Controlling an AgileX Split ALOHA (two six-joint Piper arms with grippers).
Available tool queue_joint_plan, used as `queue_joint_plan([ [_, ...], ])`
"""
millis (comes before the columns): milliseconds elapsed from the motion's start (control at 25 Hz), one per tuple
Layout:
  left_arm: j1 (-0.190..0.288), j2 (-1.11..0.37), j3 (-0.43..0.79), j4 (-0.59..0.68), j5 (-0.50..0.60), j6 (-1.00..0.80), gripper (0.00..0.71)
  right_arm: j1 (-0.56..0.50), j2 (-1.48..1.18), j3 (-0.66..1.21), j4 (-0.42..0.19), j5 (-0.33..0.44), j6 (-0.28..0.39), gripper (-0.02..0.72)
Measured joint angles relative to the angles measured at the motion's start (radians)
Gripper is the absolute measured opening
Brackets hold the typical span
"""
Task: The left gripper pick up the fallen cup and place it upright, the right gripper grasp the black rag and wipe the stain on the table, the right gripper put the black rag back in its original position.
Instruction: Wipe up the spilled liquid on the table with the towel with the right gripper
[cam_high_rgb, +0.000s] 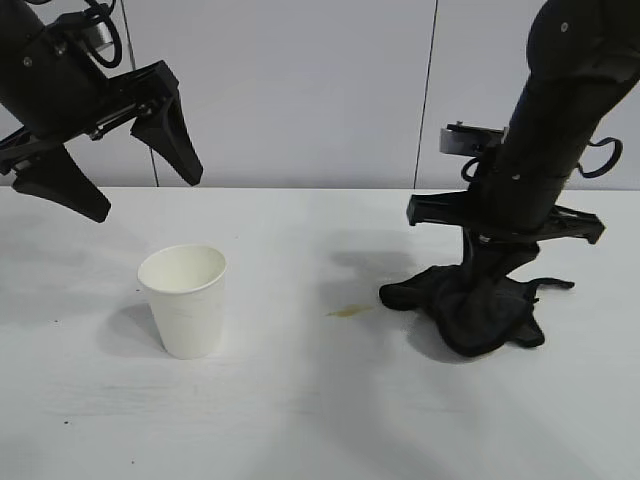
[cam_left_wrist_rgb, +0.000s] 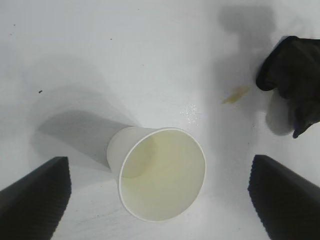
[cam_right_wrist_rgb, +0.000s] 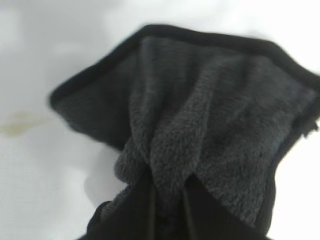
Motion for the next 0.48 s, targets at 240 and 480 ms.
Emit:
queue_joint_plan([
  [240,0.000,0.000,0.000,0.000,-0.001,0.000,0.694,0.135,0.046,-0.002,0.074,-0.086,0.004,0.033],
  [480,0.000,0.000,0.000,0.000,-0.001,0.000,0.694,0.162,0.149,-0.128,0.093,-0.067,0.019,0.033],
])
